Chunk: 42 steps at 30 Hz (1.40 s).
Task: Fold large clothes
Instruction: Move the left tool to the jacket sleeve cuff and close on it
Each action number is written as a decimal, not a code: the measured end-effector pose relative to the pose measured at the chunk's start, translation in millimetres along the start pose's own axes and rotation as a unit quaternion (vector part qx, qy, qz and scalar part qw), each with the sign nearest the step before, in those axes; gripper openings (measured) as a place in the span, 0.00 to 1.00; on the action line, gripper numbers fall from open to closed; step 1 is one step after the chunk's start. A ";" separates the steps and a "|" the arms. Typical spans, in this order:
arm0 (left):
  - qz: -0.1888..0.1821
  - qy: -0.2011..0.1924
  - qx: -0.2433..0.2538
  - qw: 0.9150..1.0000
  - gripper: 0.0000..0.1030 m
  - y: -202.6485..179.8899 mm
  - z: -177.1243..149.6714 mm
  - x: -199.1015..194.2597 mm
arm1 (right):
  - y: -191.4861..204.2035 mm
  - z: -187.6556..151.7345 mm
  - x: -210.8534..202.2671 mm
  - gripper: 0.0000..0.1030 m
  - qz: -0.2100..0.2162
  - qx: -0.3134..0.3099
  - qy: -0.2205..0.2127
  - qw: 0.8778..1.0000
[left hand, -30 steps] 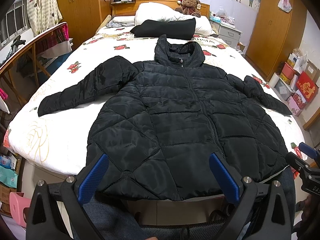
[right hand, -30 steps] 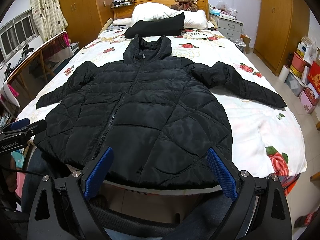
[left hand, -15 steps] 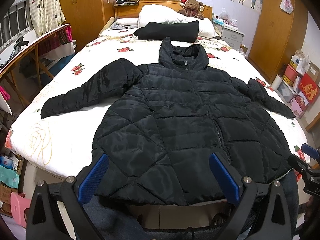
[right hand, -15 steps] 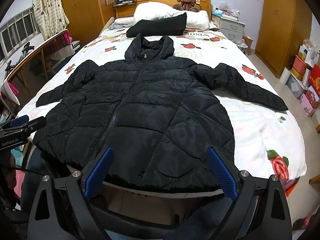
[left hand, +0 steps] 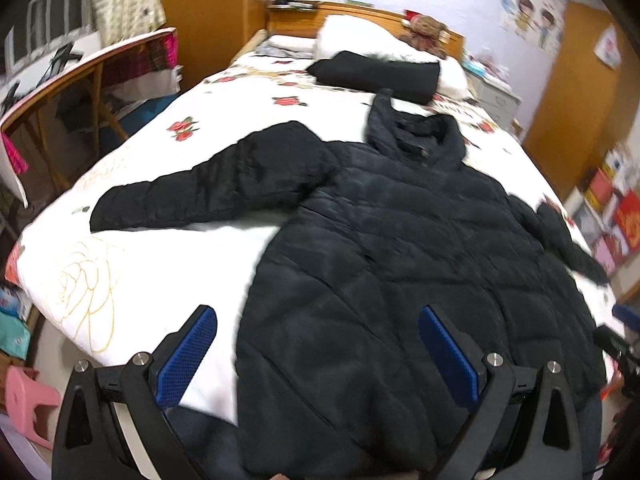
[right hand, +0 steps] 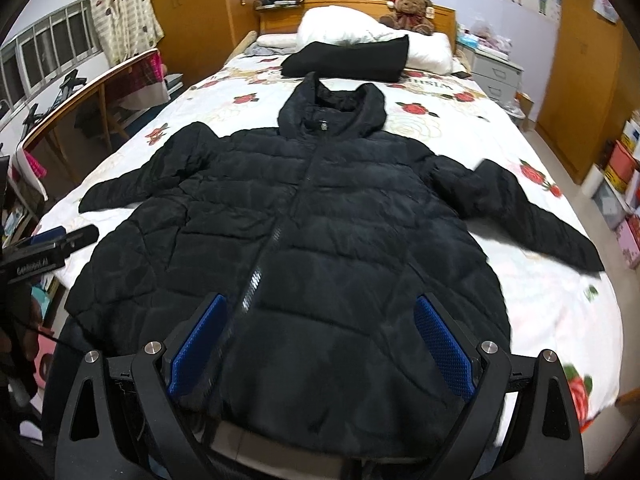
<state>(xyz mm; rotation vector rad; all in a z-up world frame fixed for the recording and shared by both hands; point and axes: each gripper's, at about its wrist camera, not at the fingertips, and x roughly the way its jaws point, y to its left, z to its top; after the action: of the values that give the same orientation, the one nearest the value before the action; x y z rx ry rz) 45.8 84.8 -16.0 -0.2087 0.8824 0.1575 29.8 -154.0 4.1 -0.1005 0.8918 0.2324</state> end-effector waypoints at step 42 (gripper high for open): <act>0.130 0.008 -0.328 0.936 0.33 288.5 63.2 189.3 | 68.9 85.4 175.7 0.92 0.026 -0.060 0.070 0.995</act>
<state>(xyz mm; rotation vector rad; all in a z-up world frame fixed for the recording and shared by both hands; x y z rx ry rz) 147.5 389.2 -157.7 -0.7183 0.8465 0.7020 184.2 -43.6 -78.9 -0.2080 1.0196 0.3302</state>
